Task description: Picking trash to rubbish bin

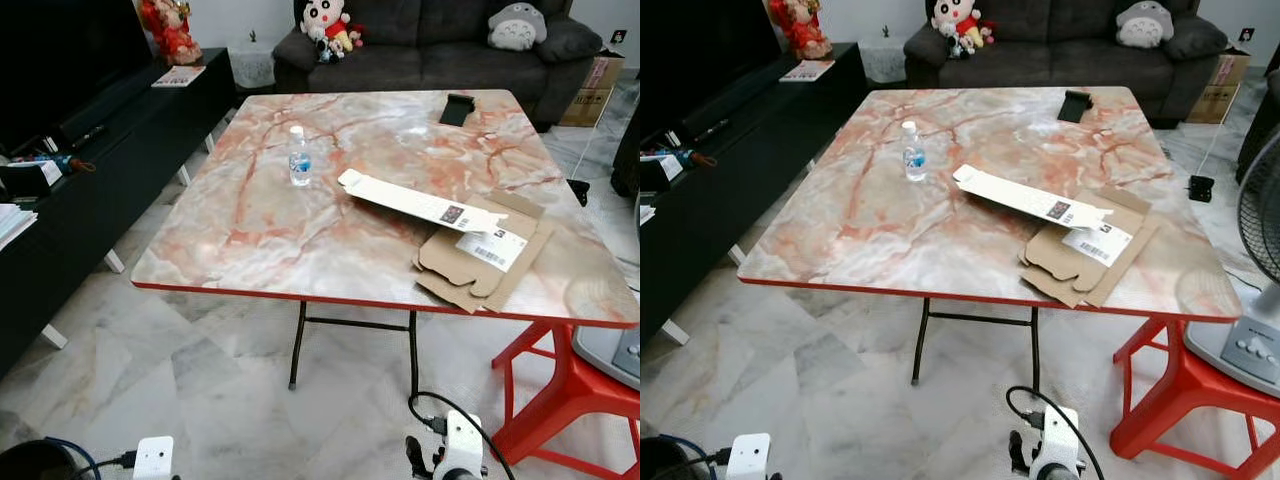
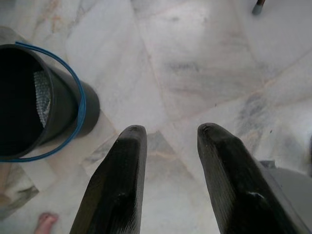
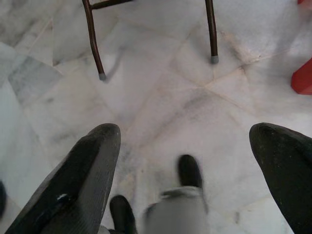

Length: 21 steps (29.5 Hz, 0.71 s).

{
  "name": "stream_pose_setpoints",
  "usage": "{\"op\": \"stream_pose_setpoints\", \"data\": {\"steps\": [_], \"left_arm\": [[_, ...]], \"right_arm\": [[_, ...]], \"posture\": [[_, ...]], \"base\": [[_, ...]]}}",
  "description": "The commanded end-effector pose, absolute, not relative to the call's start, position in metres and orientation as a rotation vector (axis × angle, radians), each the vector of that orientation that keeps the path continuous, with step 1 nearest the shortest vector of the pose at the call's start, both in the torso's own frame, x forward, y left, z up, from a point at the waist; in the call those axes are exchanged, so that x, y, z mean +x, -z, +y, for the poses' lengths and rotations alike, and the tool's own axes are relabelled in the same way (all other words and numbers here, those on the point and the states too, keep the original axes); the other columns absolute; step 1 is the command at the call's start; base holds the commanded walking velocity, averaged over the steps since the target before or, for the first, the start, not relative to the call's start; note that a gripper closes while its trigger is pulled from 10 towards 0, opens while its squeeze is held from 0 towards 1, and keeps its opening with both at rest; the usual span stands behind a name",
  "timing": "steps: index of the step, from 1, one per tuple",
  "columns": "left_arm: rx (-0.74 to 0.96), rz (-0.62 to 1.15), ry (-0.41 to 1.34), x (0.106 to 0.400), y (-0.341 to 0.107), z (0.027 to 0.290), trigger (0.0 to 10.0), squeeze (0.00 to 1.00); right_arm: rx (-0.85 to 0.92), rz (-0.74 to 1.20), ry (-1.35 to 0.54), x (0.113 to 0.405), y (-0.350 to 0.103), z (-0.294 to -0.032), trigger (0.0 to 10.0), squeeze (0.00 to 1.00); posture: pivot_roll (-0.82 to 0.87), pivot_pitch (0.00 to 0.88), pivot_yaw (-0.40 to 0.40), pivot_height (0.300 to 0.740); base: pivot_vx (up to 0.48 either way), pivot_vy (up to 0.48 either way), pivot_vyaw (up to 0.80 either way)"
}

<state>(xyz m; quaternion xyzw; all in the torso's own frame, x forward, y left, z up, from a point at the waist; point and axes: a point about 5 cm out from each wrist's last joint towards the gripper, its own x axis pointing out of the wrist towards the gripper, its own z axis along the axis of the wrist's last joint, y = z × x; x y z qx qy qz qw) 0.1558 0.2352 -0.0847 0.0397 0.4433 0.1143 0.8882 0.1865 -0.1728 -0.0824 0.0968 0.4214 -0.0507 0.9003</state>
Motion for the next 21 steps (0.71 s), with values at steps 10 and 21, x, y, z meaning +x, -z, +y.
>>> {"op": "stream_pose_setpoints", "data": {"steps": [10,21], "left_arm": [[0.085,0.944,-0.245,0.152,0.087,0.236,10.0,0.0],[0.157,0.679,-0.208,0.199,0.058,0.235,10.0,0.0]], "right_arm": [[0.184,0.854,0.097,0.192,0.079,-0.174,10.0,0.0],[0.146,0.747,0.019,0.213,0.066,-0.169,10.0,0.0]], "posture": [[0.06,0.0,0.067,0.74],[0.06,0.0,0.059,0.74]], "base": [[0.0,-0.264,0.0],[0.0,0.0,0.0]]}}
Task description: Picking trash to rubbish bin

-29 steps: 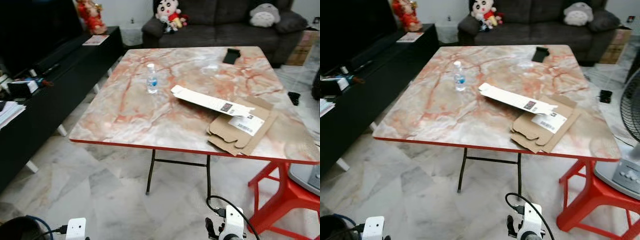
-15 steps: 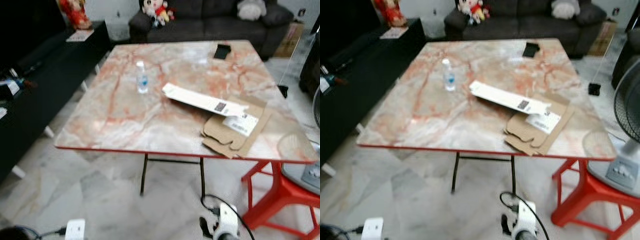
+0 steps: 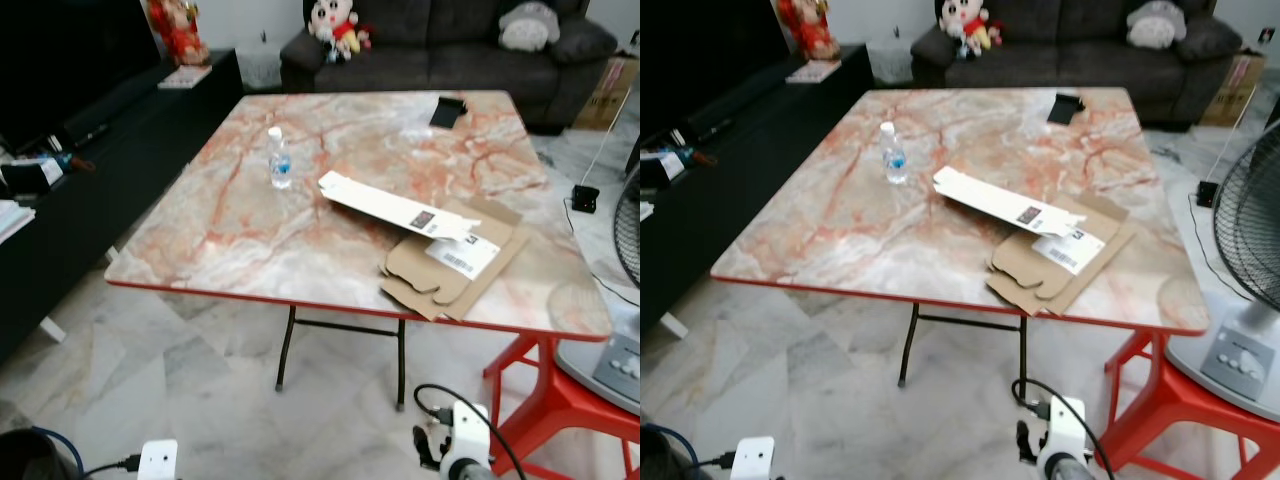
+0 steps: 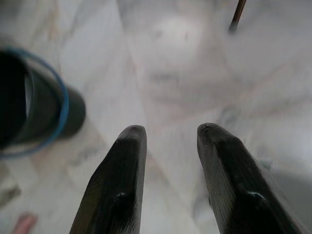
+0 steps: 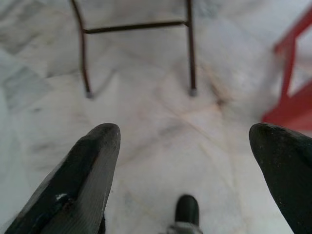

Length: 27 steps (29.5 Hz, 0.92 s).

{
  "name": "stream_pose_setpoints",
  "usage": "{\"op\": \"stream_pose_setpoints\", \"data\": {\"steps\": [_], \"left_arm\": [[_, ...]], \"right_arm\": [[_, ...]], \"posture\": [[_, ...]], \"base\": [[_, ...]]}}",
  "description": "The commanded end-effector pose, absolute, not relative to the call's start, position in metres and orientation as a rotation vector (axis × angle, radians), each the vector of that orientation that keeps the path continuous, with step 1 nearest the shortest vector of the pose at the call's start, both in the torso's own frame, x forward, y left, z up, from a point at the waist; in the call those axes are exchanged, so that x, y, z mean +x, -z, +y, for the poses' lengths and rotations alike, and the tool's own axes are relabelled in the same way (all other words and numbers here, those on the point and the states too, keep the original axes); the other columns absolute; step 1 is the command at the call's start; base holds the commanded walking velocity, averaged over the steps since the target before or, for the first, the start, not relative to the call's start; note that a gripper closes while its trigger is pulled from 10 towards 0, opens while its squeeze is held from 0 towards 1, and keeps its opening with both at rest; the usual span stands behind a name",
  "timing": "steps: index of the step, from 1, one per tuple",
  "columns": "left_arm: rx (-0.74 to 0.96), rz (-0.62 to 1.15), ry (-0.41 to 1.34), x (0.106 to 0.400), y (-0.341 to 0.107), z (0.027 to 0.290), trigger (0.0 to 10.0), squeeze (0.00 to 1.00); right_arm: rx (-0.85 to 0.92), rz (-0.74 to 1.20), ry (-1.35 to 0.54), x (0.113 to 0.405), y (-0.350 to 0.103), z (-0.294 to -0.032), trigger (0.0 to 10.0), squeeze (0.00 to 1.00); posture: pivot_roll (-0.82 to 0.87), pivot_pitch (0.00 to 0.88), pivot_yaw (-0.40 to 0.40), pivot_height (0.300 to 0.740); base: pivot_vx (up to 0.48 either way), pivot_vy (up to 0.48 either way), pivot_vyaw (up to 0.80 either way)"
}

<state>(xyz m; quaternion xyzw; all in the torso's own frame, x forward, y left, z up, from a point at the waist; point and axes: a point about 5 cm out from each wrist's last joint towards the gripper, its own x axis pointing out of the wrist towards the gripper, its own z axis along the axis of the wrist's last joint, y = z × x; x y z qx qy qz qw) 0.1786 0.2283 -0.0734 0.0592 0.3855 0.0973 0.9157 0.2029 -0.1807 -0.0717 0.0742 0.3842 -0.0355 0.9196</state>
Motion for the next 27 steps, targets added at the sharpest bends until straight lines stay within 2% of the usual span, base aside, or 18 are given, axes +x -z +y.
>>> {"op": "stream_pose_setpoints", "data": {"steps": [1,7,27], "left_arm": [[0.157,0.664,-0.208,0.201,0.057,0.235,10.0,0.0],[0.149,0.406,-0.187,0.237,0.024,0.224,10.0,0.0],[0.165,0.324,-0.171,0.242,0.015,0.22,10.0,0.0]], "right_arm": [[0.144,0.742,0.017,0.214,0.065,-0.169,10.0,0.0],[0.086,0.577,-0.042,0.24,0.044,-0.169,10.0,0.0],[0.068,0.52,-0.056,0.246,0.037,-0.17,10.0,0.0]], "posture": [[0.06,0.0,0.059,0.74],[0.06,0.0,0.052,0.74],[0.06,0.0,0.051,0.74]], "base": [[0.0,0.0,0.0],[0.0,0.0,0.0],[0.0,0.0,0.0]]}}
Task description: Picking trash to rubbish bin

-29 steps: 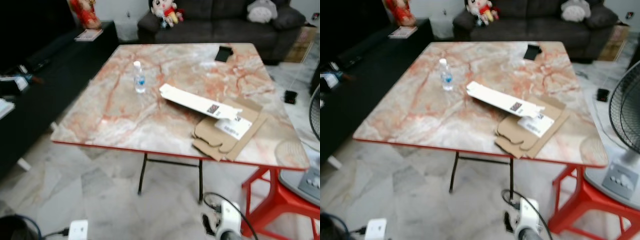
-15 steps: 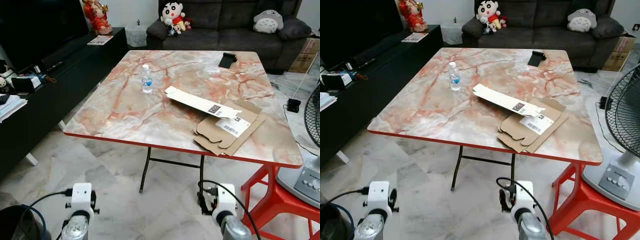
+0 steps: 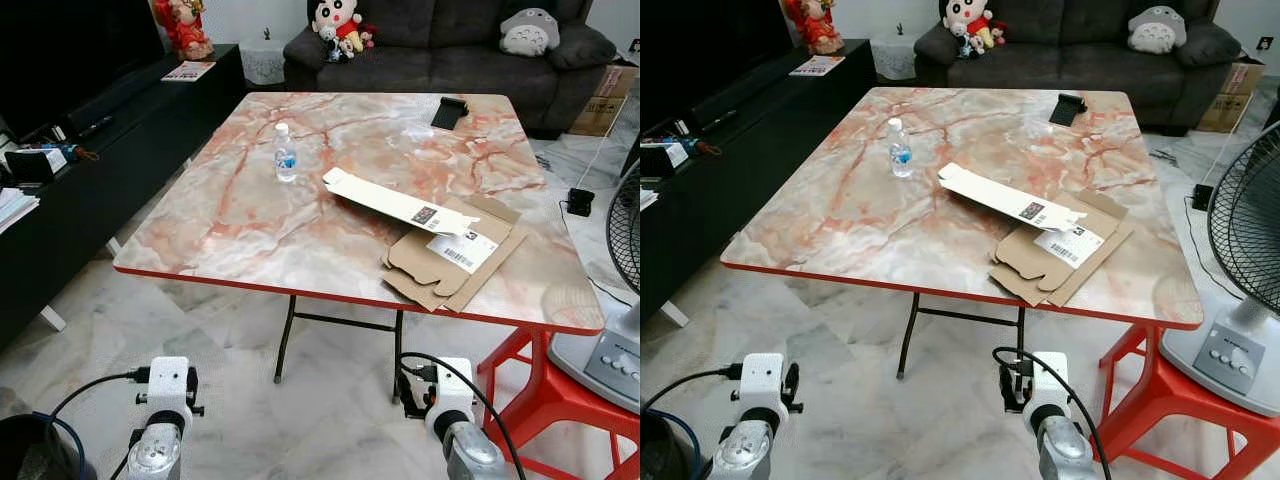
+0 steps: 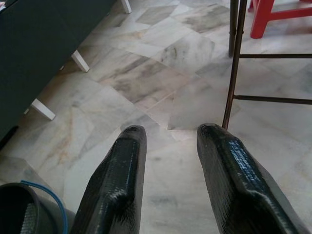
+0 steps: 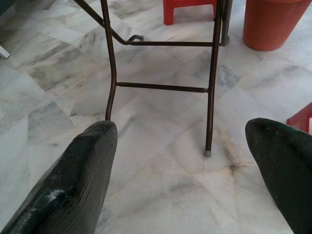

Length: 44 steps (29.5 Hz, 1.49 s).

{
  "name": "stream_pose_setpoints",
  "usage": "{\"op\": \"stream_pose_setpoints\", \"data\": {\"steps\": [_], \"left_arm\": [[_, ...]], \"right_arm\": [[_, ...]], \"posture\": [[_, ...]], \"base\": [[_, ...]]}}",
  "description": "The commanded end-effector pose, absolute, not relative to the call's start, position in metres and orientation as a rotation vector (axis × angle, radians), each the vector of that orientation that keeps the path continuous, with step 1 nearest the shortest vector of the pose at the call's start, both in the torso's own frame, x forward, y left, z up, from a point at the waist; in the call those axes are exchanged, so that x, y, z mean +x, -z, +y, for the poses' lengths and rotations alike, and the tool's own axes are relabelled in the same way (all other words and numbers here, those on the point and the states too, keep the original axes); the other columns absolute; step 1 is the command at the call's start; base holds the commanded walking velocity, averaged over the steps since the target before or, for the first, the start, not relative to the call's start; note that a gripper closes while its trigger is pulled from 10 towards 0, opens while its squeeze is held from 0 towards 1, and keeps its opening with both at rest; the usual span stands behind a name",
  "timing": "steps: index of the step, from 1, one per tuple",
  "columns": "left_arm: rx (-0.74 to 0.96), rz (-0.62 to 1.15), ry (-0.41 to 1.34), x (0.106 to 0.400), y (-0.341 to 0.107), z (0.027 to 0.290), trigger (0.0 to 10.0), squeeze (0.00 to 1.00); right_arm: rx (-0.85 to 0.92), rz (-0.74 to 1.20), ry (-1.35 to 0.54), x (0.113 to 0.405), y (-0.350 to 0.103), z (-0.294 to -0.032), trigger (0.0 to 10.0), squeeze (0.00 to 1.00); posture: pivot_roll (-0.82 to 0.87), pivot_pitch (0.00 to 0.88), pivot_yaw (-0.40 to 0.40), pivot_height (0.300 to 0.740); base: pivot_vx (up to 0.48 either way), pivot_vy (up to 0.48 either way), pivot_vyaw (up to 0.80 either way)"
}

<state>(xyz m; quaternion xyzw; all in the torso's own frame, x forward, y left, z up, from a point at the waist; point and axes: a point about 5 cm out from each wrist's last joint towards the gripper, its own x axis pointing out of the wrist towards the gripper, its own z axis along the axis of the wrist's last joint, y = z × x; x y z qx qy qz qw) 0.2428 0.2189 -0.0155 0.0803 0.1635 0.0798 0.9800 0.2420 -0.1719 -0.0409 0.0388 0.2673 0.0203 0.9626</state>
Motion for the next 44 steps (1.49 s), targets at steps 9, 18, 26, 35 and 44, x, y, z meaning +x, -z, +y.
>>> {"op": "stream_pose_setpoints", "data": {"steps": [9,18,26,35,44], "left_arm": [[0.169,0.117,-0.045,0.282,-0.028,0.194,10.0,0.0],[0.178,0.422,-0.157,0.229,0.025,0.233,10.0,0.0],[0.157,0.424,-0.199,0.213,0.032,0.238,10.0,0.0],[0.197,0.089,-0.175,0.244,-0.022,0.226,10.0,0.0],[0.16,-0.167,-0.085,0.319,-0.093,0.187,10.0,0.0]], "right_arm": [[0.04,0.128,-0.17,0.308,-0.035,-0.149,10.0,0.0],[0.055,0.419,-0.088,0.265,0.02,-0.17,10.0,0.0],[0.046,0.444,-0.056,0.252,0.028,-0.179,10.0,0.0],[-0.001,0.124,-0.069,0.28,-0.02,-0.185,10.0,0.0],[0.019,-0.142,-0.097,0.339,-0.096,-0.161,10.0,0.0]], "posture": [[0.02,0.0,0.056,0.74],[0.03,0.0,0.051,0.74],[0.03,0.0,0.05,0.74],[0.03,0.0,0.04,0.74],[0.03,0.0,0.049,0.74]], "base": [[0.0,0.0,0.0],[0.0,0.0,0.0],[0.0,0.0,0.0],[0.0,0.0,0.0],[0.0,0.0,0.0]]}}
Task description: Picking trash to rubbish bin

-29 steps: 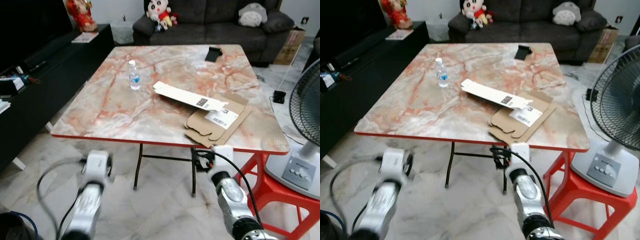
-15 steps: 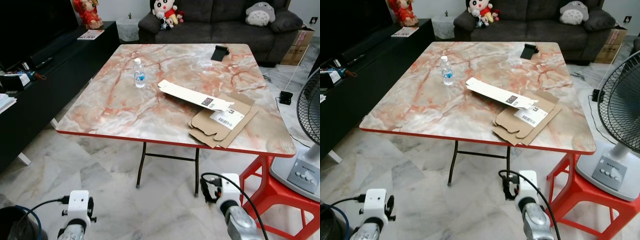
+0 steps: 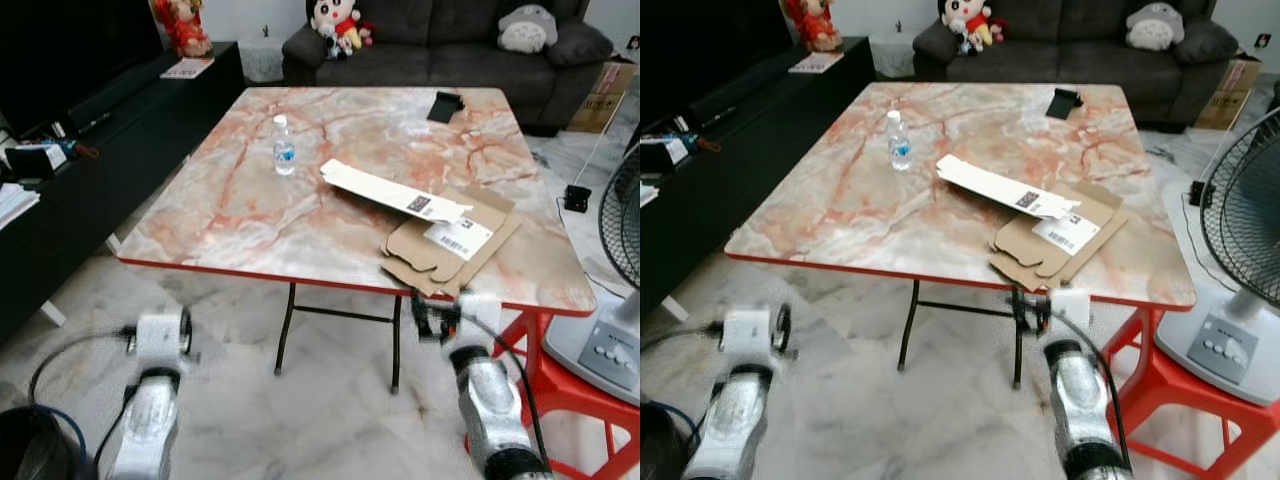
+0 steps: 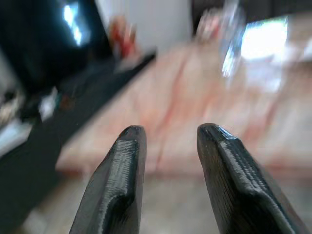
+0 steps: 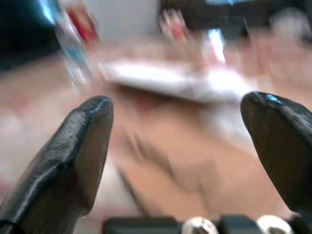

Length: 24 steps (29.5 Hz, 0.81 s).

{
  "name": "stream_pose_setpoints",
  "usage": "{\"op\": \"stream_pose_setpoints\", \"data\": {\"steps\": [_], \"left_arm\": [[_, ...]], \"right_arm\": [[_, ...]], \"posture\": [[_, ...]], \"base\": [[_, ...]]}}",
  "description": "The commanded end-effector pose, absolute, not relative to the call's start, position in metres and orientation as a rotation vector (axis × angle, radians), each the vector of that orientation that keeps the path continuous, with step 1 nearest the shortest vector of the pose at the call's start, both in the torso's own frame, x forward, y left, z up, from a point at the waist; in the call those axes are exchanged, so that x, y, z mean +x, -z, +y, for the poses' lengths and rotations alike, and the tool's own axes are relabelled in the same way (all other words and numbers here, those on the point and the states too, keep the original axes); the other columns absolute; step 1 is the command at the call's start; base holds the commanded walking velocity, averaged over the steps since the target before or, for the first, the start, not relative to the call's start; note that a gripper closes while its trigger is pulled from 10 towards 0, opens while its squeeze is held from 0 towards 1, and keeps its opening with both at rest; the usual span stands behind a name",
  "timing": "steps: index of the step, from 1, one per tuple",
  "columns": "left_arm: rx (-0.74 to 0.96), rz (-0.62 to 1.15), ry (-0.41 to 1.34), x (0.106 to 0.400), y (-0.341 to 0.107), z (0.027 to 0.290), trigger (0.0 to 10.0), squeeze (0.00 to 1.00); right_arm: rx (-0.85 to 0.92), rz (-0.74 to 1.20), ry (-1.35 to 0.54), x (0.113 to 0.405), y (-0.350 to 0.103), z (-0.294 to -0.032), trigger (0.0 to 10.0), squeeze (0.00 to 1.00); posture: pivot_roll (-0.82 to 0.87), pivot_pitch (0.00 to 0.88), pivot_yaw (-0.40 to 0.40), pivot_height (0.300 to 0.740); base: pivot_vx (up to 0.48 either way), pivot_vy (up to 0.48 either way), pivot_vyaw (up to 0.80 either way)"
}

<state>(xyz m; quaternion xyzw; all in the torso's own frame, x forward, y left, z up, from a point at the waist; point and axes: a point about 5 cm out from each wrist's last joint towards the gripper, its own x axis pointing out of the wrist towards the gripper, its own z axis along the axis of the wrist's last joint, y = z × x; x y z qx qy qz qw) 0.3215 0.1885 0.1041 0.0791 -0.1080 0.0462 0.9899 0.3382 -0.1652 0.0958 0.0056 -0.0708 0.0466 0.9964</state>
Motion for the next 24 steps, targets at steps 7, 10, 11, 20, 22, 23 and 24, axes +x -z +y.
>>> {"op": "stream_pose_setpoints", "data": {"steps": [7,10,11,20,22,23,24], "left_arm": [[0.128,-0.199,-0.039,0.335,-0.112,0.166,10.0,0.0],[0.131,-0.199,-0.034,0.338,-0.113,0.164,10.0,0.0],[0.131,-0.199,-0.034,0.338,-0.113,0.164,10.0,0.0],[0.134,-0.193,-0.04,0.337,-0.112,0.168,10.0,0.0],[0.132,-0.193,-0.041,0.337,-0.112,0.168,10.0,0.0],[0.132,-0.193,-0.041,0.338,-0.113,0.168,10.0,0.0],[0.132,-0.193,-0.041,0.338,-0.113,0.168,10.0,0.0]], "right_arm": [[0.067,-0.152,-0.133,0.351,-0.11,-0.142,10.0,0.0],[0.091,-0.149,-0.135,0.353,-0.111,-0.139,10.0,0.0],[0.091,-0.149,-0.135,0.353,-0.111,-0.139,10.0,0.0],[0.092,-0.17,-0.167,0.353,-0.114,-0.122,10.0,0.0],[0.099,-0.169,-0.173,0.354,-0.115,-0.12,10.0,0.0],[0.103,-0.164,-0.176,0.355,-0.115,-0.119,10.0,0.0],[0.106,-0.161,-0.179,0.356,-0.116,-0.118,10.0,0.0]], "posture": [[0.03,0.0,0.058,0.74],[0.04,0.0,0.058,0.74],[0.04,0.0,0.058,0.74],[0.05,0.0,0.07,0.74],[0.05,0.0,0.07,0.74],[0.05,0.0,0.07,0.74],[0.05,0.0,0.07,0.74]], "base": [[0.0,0.0,-0.09],[0.0,0.0,-0.6],[0.0,0.0,-0.6],[0.027,0.0,-0.23],[0.247,0.0,0.0],[0.259,0.0,0.0],[0.27,0.0,-0.43]]}}
